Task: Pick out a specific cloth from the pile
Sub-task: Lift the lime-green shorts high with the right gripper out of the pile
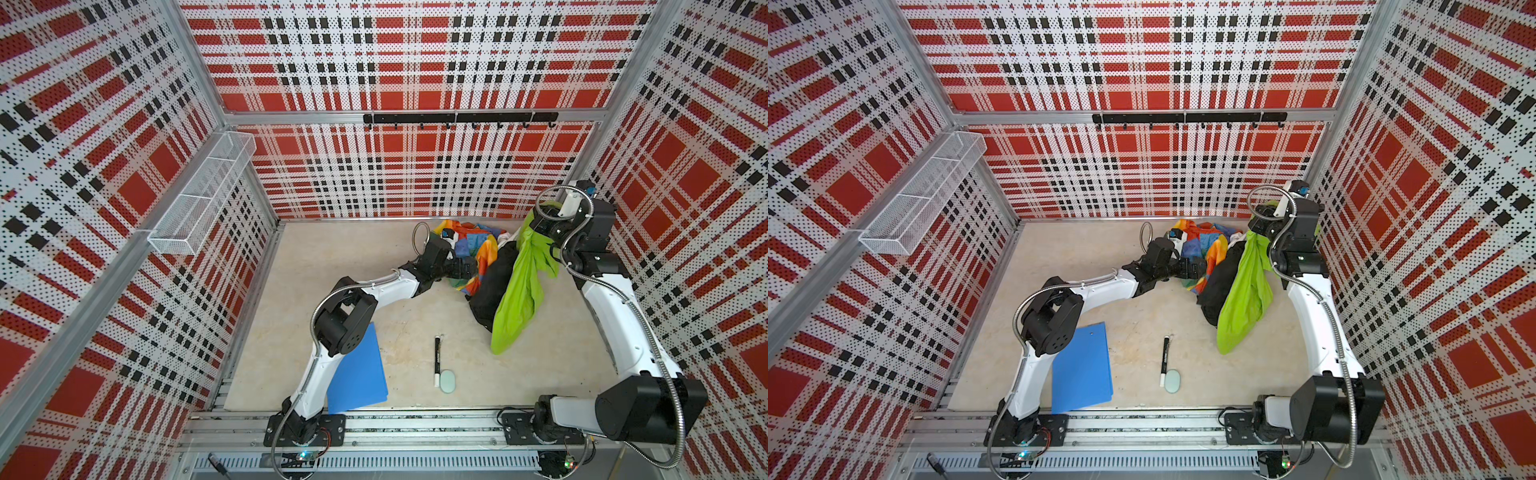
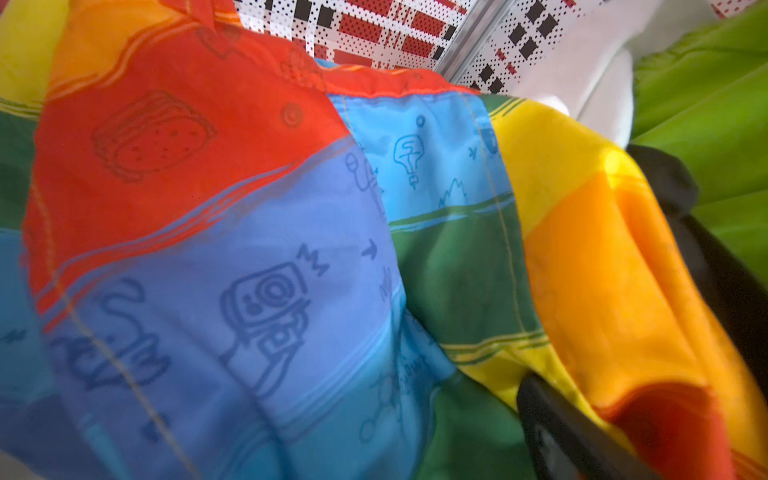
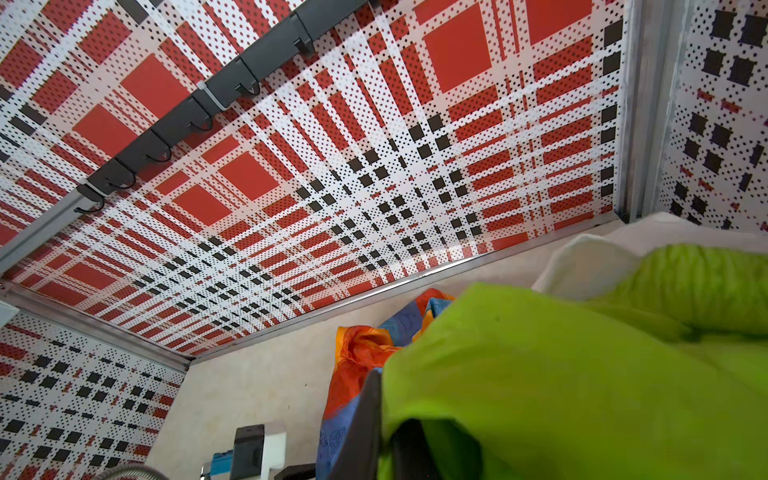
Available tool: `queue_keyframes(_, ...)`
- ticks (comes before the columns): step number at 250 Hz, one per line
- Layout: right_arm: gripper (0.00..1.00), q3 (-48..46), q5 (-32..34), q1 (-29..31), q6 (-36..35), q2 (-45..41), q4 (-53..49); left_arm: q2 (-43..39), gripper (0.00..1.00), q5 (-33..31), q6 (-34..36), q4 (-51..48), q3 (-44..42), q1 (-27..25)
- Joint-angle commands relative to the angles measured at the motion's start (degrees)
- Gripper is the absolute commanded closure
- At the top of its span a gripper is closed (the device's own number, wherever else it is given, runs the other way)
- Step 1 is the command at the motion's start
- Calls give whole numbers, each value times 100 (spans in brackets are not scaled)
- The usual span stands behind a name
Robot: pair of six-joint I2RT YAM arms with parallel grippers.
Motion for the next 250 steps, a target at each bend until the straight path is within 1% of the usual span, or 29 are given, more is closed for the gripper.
queue_keyframes(1,100,212,-86,39,-41,-175,610,-522,1,158,29,337,-144,-50)
queue_keyframes(38,100,116,-90,39,-47,-150,640,-1039,1,217,66,337,-534,13)
queue_keyframes(60,100,58,-99,39,-13,-152,697,-1384,1,329,230,337,-798,33)
queue_keyframes(79,100,53,-94,39,-10,-176,758,-1670,1,524,366,338,-1035,51)
queue_keyframes(93,100,71,-94,39,-11,-205,804,-1880,1,784,426,362,-1221,88)
queue_keyframes(117,100,163,-198,44,22,-241,881,-2302,1,1126,522,636,-1732,146)
queue_keyframes(151,100,347,-310,39,126,-291,1024,-2908,1,1285,602,1089,-2520,183)
queue_keyframes(172,100,444,-289,39,140,-332,1143,-3119,1,1394,620,1193,-2808,225)
queue_keyframes(177,100,461,-283,39,303,-345,1173,-3149,1,1398,604,1189,-2859,241)
queue_keyframes(213,100,650,-287,39,544,-424,1444,-3373,1,1422,506,1194,-3189,323)
queue_keyframes(250,100,691,-270,39,917,-538,2099,-3630,1,1419,523,1268,-3405,324)
